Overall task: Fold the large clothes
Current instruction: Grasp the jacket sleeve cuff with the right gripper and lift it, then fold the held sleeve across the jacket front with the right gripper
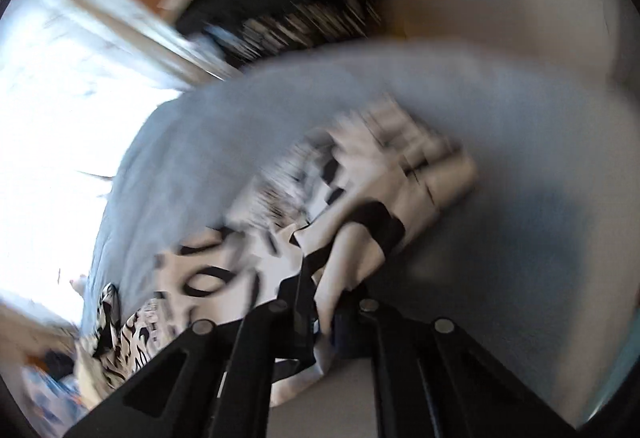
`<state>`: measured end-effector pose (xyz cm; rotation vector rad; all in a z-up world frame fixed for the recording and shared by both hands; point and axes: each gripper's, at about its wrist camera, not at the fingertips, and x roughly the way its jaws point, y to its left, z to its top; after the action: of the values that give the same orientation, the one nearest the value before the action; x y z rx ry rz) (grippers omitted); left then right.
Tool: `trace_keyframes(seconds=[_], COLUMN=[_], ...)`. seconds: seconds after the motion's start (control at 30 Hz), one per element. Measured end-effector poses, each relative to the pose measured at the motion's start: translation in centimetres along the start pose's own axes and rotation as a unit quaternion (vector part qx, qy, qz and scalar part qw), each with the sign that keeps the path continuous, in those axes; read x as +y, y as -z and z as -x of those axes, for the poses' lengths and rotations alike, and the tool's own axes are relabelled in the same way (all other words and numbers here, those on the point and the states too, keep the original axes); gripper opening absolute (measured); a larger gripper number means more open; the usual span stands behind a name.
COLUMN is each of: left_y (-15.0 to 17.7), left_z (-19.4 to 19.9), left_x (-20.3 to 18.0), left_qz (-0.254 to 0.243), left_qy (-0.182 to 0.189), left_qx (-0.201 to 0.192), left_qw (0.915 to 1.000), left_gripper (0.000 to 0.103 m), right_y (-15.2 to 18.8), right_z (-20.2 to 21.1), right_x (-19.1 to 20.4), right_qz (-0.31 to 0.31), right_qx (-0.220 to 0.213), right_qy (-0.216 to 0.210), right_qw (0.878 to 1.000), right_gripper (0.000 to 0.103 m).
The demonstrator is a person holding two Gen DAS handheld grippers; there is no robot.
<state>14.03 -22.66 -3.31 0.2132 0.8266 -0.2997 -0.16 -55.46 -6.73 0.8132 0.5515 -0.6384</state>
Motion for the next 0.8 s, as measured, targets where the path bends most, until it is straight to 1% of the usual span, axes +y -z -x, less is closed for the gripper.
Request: trace_keyframes(seconds=[0.03,0.07,0.13,0.17,0.2,0.23,0.27,0.3,0.33,0.37,0.4,0.43,0.47,0.5,0.57,0.63,0.67,0.7,0.77,0.8], left_y=[0.2,0.3,0.7,0.9,1.1,1.2,1.3,1.6,2.0,2.3,2.5,2.7,2.9,3.1,3.6,4.3,4.6,4.9,5.2,5.2], left_z=[0.6,1.0,1.7,2.0,2.3,2.6,2.9,3.2,3.6,3.9,3.9,3.8,3.5,3.2,2.2,1.2,0.6,0.0,-0.9,-1.3], left_x=[0.9,1.7,3.6,4.5,5.6,6.6,7.6,8.8,9.9,11.0,11.9,13.1,14.0,14.9,16.7,17.8,18.1,18.3,18.0,17.6], left_qz=[0.005,0.01,0.027,0.037,0.049,0.06,0.073,0.086,0.1,0.113,0.122,0.129,0.133,0.137,0.154,0.172,0.179,0.185,0.189,0.185], left_qy=[-0.001,0.001,0.006,0.008,0.011,0.015,0.019,0.019,0.011,0.001,-0.003,-0.005,-0.008,-0.012,-0.005,0.019,0.029,0.042,0.059,0.069], left_qx=[-0.005,-0.007,-0.01,-0.011,-0.013,-0.014,-0.02,-0.03,-0.042,-0.051,-0.052,-0.043,-0.031,-0.018,0.012,0.035,0.046,0.055,0.063,0.067], left_qw=[1.0,0.9999,0.9996,0.9992,0.9987,0.998,0.997,0.9956,0.994,0.9923,0.9912,0.9906,0.9906,0.9903,0.9881,0.9843,0.9823,0.9802,0.9782,0.978], left_gripper=[0.096,0.096,0.096,0.096,0.096,0.096,0.096,0.096,0.096,0.096,0.096,0.096,0.096,0.096,0.096,0.096,0.096,0.096,0.096,0.096], right_y=[0.1,0.5,1.6,2.7,4.1,5.2,6.6,8.0,9.8,11.0,12.5,13.9,15.5,17.0,19.2,20.1,20.2,20.2,20.2,20.0], right_z=[1.0,2.6,4.3,5.1,5.8,6.1,6.2,6.1,5.7,5.1,4.4,3.4,2.3,1.5,1.0,0.9,1.1,1.3,2.2,2.6], right_x=[1.8,4.8,9.1,11.7,14.4,16.2,18.3,20.1,22.0,23.2,24.3,25.1,25.7,25.9,25.5,24.3,23.6,22.9,21.8,20.9], right_qz=[0.028,0.073,0.136,0.178,0.219,0.245,0.274,0.299,0.326,0.341,0.356,0.369,0.382,0.391,0.402,0.402,0.402,0.402,0.402,0.396], right_qx=[-0.011,-0.021,-0.03,-0.033,-0.032,-0.028,-0.02,-0.01,0.01,0.028,0.057,0.088,0.122,0.145,0.167,0.185,0.188,0.185,0.175,0.172], right_qy=[-0.019,-0.056,-0.095,-0.116,-0.14,-0.158,-0.182,-0.2,-0.217,-0.223,-0.229,-0.232,-0.229,-0.22,-0.206,-0.209,-0.208,-0.205,-0.199,-0.197], right_qw=[0.999,0.996,0.986,0.977,0.965,0.956,0.944,0.933,0.92,0.913,0.904,0.896,0.887,0.882,0.876,0.872,0.872,0.873,0.877,0.88], right_gripper=[0.006,0.006,0.006,0.006,0.006,0.006,0.006,0.006,0.006,0.007,0.011,0.014,0.02,0.023,0.023,0.023,0.025,0.029,0.035,0.036])
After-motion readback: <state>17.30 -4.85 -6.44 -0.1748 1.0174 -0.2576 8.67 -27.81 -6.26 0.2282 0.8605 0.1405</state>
